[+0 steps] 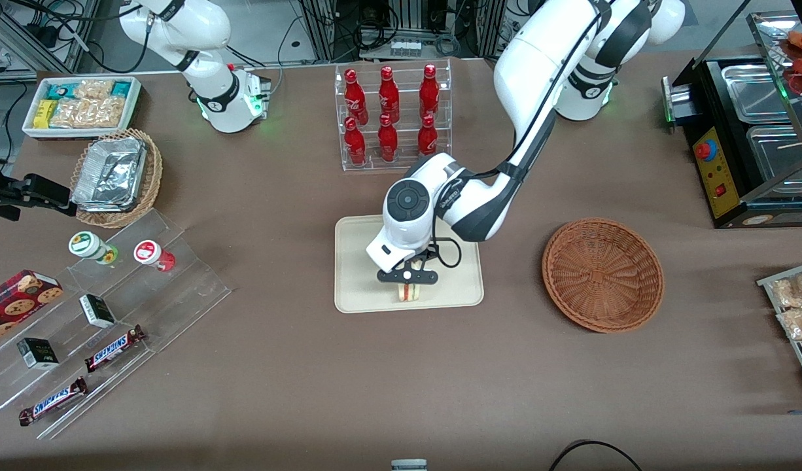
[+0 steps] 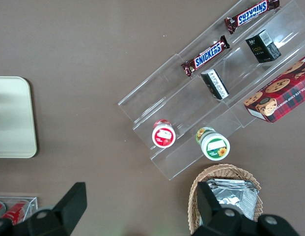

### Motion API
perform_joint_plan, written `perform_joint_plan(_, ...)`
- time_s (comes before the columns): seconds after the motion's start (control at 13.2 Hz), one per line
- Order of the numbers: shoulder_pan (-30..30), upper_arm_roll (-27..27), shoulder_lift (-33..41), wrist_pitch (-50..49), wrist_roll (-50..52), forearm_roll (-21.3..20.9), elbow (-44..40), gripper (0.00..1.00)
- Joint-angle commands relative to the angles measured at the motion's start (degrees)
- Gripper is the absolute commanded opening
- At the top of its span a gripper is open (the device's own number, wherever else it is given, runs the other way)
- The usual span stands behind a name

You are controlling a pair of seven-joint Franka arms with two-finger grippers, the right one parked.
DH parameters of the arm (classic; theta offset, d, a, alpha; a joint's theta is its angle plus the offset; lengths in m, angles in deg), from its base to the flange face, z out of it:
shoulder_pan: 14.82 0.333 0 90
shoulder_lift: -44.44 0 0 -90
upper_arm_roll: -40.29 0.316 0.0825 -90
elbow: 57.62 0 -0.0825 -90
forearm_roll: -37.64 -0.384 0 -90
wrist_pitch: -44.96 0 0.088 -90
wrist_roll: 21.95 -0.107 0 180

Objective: Place sandwich from basket to tray
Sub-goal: 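Lower the sandwich onto the cream tray with the left gripper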

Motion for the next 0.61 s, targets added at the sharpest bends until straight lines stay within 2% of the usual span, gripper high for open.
perform_joint_plan(0.0,-0.6,-0.2,-1.6,0.2,2.4,0.1,-2.2,0.0)
perform_joint_plan(0.53,-0.7,-1.1,-3.0,0.8,5.6,-0.3,-2.2,0.0)
